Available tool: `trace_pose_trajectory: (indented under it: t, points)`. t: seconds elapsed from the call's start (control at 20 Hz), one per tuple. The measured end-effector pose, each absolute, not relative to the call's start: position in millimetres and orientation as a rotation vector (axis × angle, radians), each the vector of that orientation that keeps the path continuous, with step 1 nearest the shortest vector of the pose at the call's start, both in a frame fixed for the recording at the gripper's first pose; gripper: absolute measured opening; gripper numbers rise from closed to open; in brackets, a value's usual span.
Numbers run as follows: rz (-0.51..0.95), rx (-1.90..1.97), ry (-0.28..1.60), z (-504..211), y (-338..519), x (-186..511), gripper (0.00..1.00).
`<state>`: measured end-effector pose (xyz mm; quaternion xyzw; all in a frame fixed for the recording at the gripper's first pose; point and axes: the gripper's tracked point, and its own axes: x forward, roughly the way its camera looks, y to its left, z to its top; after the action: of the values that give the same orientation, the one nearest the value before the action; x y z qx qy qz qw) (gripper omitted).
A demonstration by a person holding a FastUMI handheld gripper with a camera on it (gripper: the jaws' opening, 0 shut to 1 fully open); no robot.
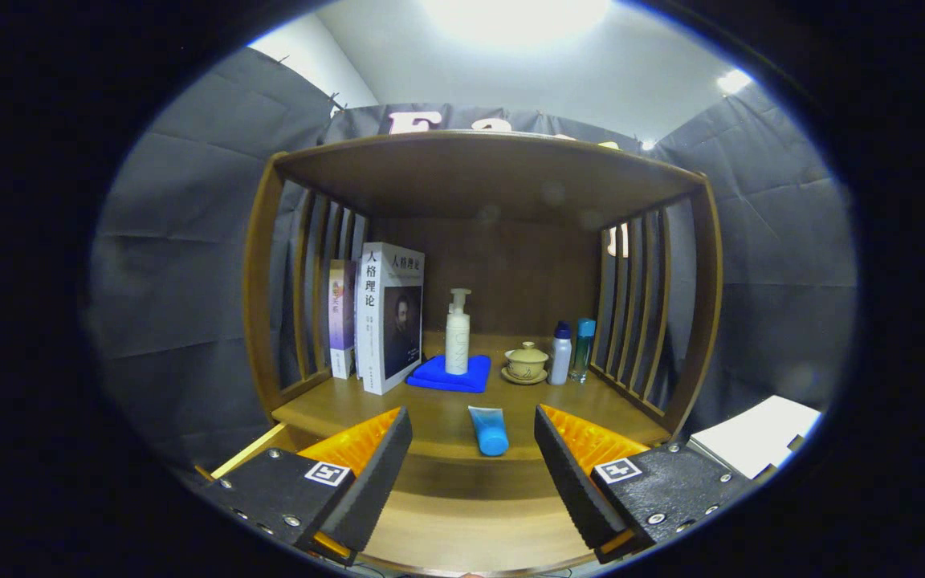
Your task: Pull open the drawer, take out the items inside it, and place them on the countertop above the cabinet.
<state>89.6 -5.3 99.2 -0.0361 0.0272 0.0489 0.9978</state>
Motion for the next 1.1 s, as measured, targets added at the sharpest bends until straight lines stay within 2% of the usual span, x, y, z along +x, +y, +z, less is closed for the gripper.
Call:
trace_pose_trajectory:
  t: [0.55,1.1]
  points:
    - [0.081,-0.051,0.024,51.2,-9.4,8.5,0.95]
    - [0.108,-0.060,0.135,-25.5,-34.4,-30.0,0.95]
